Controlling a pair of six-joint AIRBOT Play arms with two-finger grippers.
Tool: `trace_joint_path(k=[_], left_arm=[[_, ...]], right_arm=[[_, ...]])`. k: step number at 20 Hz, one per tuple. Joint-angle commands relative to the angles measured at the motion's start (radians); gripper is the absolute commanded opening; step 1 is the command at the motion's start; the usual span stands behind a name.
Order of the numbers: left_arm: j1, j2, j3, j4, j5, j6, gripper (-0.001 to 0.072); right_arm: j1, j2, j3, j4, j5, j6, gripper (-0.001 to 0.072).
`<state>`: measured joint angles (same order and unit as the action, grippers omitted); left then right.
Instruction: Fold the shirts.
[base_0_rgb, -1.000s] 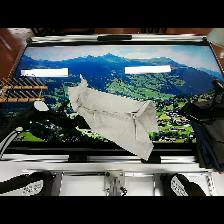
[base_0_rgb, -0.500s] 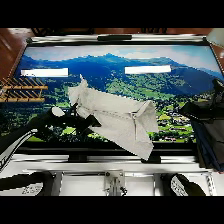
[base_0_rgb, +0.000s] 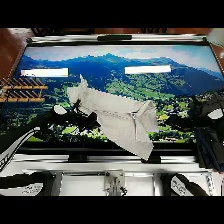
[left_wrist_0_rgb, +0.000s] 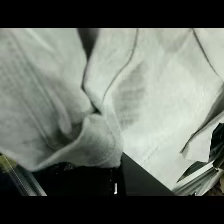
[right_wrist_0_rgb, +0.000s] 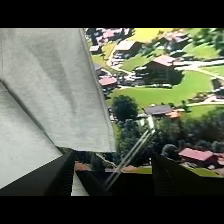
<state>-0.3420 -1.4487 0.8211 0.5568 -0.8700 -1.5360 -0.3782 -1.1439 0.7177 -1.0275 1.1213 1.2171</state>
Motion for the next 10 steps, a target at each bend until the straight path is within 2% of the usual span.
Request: trace_joint_path(k=[1,7,10], left_arm=[[0.026,0.018,0.021,0.012,-0.072,0.062,0.0029],[0.039,0.069,0.021,0.015,-0.072,0.063,0.0029],[0.039,0.089,0.034,0.016,-0.074,0.086,0.0029]], right_arm=[[0.000,-0.142,-0.047,0.163,-0.029,-0.142,0.0591],[0.003,-0.210,-0.047,0.225,-0.080,-0.143,0.0590],[0.071,-0.210,-0.047,0.224,-0.086,-0.138,0.0590]])
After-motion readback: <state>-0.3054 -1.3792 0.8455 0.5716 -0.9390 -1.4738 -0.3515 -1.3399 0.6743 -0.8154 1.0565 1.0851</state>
